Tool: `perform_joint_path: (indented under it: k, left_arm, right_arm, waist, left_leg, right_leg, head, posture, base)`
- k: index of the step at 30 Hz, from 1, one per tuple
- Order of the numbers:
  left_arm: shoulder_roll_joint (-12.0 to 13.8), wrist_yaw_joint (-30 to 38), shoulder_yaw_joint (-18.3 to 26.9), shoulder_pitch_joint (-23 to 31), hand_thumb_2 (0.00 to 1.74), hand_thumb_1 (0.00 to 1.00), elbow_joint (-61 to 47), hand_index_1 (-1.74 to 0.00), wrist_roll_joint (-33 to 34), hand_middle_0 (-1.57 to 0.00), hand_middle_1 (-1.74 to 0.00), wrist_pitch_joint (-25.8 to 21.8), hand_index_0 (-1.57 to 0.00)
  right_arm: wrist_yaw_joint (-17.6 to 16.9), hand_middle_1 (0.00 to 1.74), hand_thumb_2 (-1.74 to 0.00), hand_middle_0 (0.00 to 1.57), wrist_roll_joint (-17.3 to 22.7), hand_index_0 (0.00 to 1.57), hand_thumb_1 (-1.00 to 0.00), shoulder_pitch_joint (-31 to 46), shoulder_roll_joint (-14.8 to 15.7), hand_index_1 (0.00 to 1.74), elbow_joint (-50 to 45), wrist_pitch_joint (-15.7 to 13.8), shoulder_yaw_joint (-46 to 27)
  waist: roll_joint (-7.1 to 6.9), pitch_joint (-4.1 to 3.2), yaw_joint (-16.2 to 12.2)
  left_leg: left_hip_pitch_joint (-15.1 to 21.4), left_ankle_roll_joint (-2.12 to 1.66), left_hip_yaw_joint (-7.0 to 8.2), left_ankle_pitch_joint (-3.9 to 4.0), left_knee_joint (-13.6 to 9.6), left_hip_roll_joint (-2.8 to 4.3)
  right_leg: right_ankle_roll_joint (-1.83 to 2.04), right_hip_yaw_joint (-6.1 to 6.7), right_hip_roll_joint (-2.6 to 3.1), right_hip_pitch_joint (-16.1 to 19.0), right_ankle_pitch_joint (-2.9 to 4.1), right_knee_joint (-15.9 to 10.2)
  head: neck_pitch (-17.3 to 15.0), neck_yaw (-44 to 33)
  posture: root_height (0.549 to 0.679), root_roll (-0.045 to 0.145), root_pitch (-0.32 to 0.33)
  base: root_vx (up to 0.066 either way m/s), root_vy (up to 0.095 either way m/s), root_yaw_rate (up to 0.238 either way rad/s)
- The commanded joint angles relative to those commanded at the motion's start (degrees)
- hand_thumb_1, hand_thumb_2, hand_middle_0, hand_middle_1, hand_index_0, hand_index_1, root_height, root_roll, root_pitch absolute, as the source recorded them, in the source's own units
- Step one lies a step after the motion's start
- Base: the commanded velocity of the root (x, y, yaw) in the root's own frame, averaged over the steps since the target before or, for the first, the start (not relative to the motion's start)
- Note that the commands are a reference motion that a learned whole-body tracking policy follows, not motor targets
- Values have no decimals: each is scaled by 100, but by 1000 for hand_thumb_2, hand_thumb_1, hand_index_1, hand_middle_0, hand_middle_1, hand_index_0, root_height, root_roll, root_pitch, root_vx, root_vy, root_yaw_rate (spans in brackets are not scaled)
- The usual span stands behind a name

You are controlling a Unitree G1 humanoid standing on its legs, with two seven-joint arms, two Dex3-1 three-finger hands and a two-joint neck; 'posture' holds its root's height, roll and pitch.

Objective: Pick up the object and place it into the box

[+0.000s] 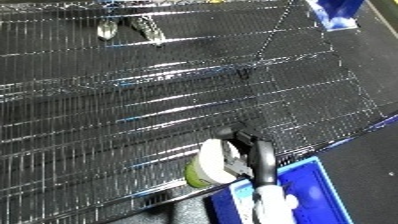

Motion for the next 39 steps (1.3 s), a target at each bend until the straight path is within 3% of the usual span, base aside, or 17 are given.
perform_joint_path:
  k: [8, 17, 28, 34, 39]
  left_arm:
    - [-94, -32, 36, -18, 1740, 1000, 39, -1740, 72, -1570, -1740, -43, -1570]
    - [-145, -121, 110, -62, 1740, 1000, 135, -1740, 163, -1570, -1740, -48, -1570]
    - [-193, -229, 403, 21, 1740, 1000, 213, -1740, 272, -1570, -1740, -77, -1570]
    - [-244, -264, 563, 137, 1740, 1000, 244, -1740, 334, -1570, -1740, -109, -1570]
    - [-288, -268, 651, 201, 1740, 1000, 294, -1740, 337, -1570, -1740, -184, -1570]
  right_arm:
    - [7, 1131, -1131, 1020, -126, 1020, -650, 156, 77, 1131, -459, -3, -95]
    - [-94, 1131, -1131, 1020, -168, 1020, -650, 369, 109, 1131, -905, -29, -322]
    - [-554, 1131, -1131, 1020, -538, 1020, -650, 1082, 174, 1131, -1672, -104, -856]
    - [-694, 1131, -1131, 1020, -517, 1020, -650, 1596, 165, 1131, -1931, -240, -1256]
    - [-794, 1131, -1131, 1020, -414, 1020, -650, 1908, 138, 1131, -1989, -245, -1516]
  waist:
    - [-66, 0, -73]
    - [-168, 0, -166]
    - [-299, 0, -399]
    - [-299, -65, -577]
    - [-258, -135, -729]
  left_leg:
    - [240, -21, 13, 77, -223, 43]
    - [497, -43, 46, 72, -311, 92]
    - [953, -76, 160, 70, -495, 209]
    - [1119, -121, 254, 93, -585, 299]
    - [1220, -152, 356, 122, -707, 334]
  right_leg:
    - [20, 24, 50, 224, 64, -256]
    - [34, 24, 89, 495, 89, -424]
    - [56, 104, 160, 939, 112, -672]
    - [65, 172, 165, 1083, 162, -820]
    - [82, 254, 163, 1129, 216, -956]
  head:
    - [61, -32]
    - [70, -36]
    - [194, 137]
    - [220, 463]
    - [212, 928]
  posture:
    - [648, 43, 99]
    - [652, 43, 77]
    - [657, 42, 41]
    - [660, 43, 32]
    - [662, 47, 36]
  base:
    - [-59, 1, -52]
    - [-41, -10, -38]
    - [-34, -11, -89]
    - [-46, 12, -146]
    - [-59, 42, -127]
